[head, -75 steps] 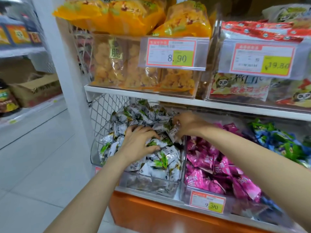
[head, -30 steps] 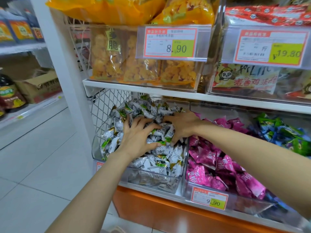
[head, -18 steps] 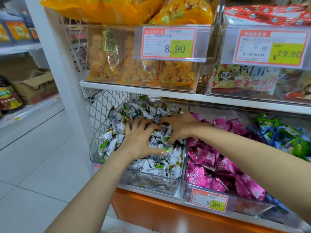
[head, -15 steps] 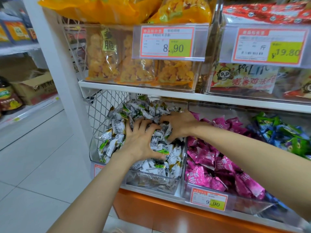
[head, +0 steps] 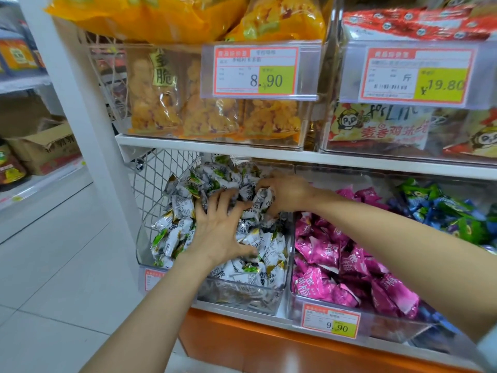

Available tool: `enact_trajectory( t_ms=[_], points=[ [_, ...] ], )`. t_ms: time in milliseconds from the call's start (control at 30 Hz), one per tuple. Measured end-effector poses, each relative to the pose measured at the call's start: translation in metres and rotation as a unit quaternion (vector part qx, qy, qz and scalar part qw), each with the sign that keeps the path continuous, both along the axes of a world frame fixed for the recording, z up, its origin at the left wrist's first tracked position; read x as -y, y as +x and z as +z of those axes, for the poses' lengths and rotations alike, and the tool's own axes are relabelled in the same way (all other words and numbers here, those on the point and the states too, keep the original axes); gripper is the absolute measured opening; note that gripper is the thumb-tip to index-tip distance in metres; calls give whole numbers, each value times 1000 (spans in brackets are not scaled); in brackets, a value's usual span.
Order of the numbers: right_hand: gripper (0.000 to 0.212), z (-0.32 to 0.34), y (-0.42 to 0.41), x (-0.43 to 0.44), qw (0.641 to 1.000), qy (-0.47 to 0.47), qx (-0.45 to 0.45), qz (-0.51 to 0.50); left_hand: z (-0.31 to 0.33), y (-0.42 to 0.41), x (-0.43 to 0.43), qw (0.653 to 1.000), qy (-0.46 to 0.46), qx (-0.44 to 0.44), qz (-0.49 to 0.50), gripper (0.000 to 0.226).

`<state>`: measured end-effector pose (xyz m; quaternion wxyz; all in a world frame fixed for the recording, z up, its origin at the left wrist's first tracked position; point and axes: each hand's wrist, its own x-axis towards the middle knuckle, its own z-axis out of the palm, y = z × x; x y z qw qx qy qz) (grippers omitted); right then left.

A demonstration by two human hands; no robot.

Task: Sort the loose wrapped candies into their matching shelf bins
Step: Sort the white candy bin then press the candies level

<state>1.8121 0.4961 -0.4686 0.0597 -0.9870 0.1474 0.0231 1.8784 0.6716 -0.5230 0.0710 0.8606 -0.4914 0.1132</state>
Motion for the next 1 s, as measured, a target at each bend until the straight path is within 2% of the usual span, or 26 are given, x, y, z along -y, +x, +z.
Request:
enact_trajectory(
  t_ms=[100,200,267,333,467,567,767,900,1000],
  points=[
    [85,0,-3,-1,999,35,2,17,-6,8,3,995,-90,10,-28,80],
    [114,-3,-2,-9,999,-26,-43,16,-7,13,7,993,-120,8,-18,71],
    [122,-5,1,-13,994,-74,-78,12,-5,14,9,994,-111,-6,-17,70],
    [120,-5,5,-14,992,-93,-84,16,-2,15,9,996,-90,-12,-12,70],
    [106,-5,14,-6,991,-124,-39,32,4,18,7,997,-75,-12,6,69],
    [102,-3,20,1,990,-134,-30,30,3,22,7,993,-115,-9,-4,66],
    [80,-1,23,9,992,-125,10,27,4,24,5,987,-161,-13,5,59],
    [83,-3,23,10,993,-114,12,21,7,28,3,985,-173,-14,9,59],
    [99,3,18,6,999,-41,-27,6,9,29,3,986,-167,-15,11,59]
  ],
)
